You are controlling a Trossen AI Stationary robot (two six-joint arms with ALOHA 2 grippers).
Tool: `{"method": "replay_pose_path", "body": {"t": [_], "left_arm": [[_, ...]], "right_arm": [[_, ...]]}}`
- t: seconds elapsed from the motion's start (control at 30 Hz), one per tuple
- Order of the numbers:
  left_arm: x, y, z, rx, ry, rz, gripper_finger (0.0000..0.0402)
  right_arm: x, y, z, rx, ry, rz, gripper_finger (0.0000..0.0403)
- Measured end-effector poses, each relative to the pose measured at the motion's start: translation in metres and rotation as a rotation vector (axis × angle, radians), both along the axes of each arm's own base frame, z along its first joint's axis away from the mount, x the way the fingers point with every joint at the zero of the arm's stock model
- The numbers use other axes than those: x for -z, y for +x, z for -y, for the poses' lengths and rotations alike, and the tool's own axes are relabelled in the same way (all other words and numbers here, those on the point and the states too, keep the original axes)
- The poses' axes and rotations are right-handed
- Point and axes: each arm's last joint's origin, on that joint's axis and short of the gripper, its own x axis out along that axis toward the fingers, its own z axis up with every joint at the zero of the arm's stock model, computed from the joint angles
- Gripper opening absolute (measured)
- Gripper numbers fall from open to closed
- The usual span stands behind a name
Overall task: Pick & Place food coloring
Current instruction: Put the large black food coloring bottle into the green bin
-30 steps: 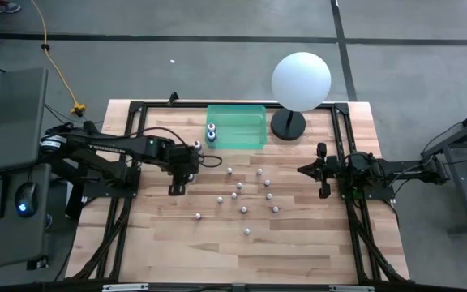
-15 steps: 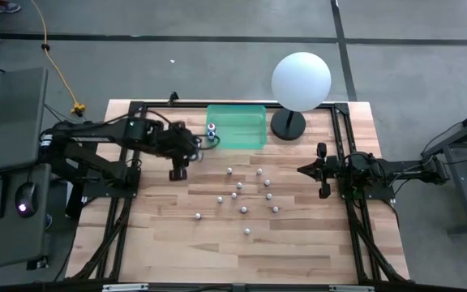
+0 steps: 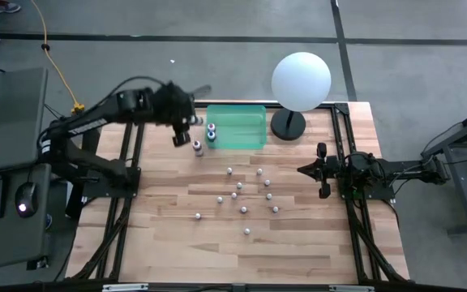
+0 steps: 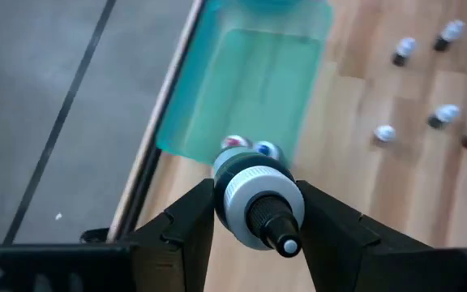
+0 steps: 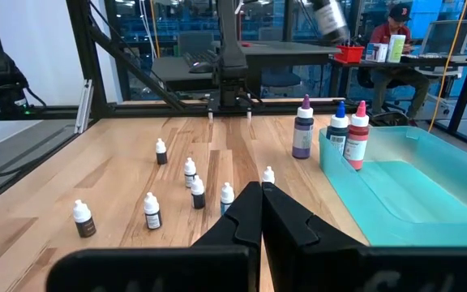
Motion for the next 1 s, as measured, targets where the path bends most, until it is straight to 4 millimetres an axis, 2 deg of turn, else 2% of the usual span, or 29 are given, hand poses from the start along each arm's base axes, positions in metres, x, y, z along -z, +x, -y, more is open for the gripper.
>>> {"method": "replay_pose_path", "body": {"t": [0.23,0.37,0.5,0.73,1.0], "left_arm": [[0.006,-0.007,-0.067,-0.036,-0.023,0.069,0.0153],[0.027,-0.003,-0.099,0.006,-0.127,0.049,0.0153],[0.054,0.007,-0.123,0.032,-0.195,-0.029,0.0153],[0.088,0.026,-0.142,0.091,-0.211,-0.119,0.0153],[0.096,0.034,-0.15,0.129,-0.186,-0.118,0.0153]], "right_arm": [[0.0,0.0,0.0,0.0,0.0,0.0,0.0],[0.0,0.0,0.0,0.0,0.0,0.0,0.0],[0.0,0.0,0.0,0.0,0.0,0.0,0.0],[0.0,0.0,0.0,0.0,0.0,0.0,0.0],[0.0,0.0,0.0,0.0,0.0,0.0,0.0]]}}
